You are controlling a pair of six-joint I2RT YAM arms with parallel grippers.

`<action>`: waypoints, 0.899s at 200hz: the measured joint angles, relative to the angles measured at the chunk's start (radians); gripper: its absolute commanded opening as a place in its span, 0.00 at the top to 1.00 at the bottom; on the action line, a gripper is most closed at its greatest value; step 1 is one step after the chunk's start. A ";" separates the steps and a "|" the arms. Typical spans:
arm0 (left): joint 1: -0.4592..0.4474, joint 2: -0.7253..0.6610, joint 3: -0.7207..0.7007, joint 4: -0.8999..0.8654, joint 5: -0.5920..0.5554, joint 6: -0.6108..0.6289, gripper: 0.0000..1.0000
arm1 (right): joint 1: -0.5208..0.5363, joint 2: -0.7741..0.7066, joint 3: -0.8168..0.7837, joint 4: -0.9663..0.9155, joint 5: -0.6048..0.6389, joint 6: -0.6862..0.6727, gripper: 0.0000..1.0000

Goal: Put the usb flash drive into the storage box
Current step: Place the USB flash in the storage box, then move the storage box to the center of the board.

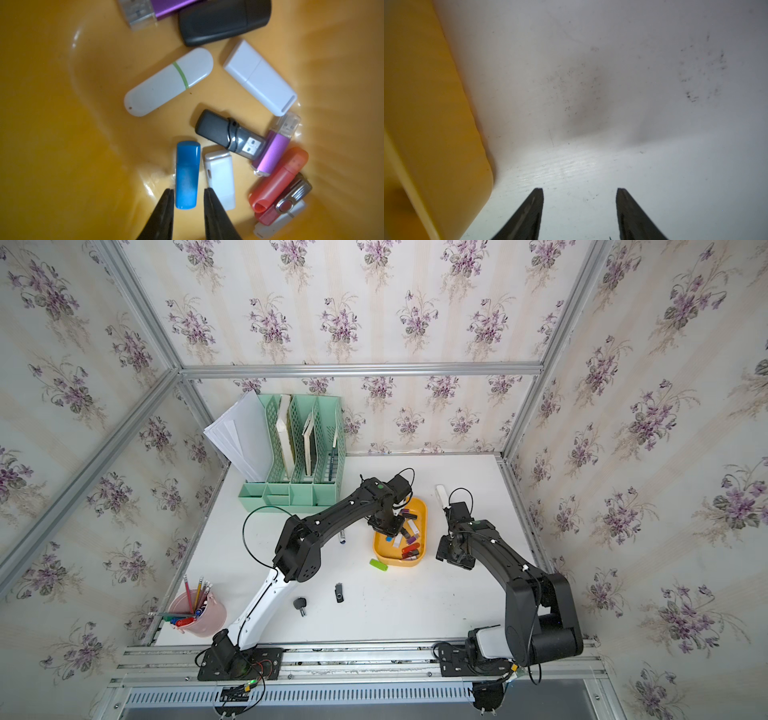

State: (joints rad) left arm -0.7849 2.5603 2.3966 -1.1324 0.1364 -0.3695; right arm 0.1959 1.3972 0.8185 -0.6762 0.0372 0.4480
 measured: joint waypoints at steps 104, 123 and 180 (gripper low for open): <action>0.053 -0.257 -0.063 0.003 0.028 -0.021 0.30 | 0.003 0.052 0.001 0.051 -0.060 -0.003 0.39; 0.087 -0.364 -0.185 0.004 0.010 -0.023 0.27 | 0.015 0.081 0.019 0.077 -0.084 -0.003 0.39; 0.179 -0.738 -0.727 0.060 -0.052 -0.032 0.14 | 0.144 0.196 0.105 0.142 -0.143 0.025 0.39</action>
State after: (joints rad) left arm -0.6056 1.8221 1.6691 -1.0725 0.0845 -0.4011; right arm 0.3401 1.5932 0.9234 -0.5343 -0.1062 0.4728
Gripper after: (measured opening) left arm 0.852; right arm 0.606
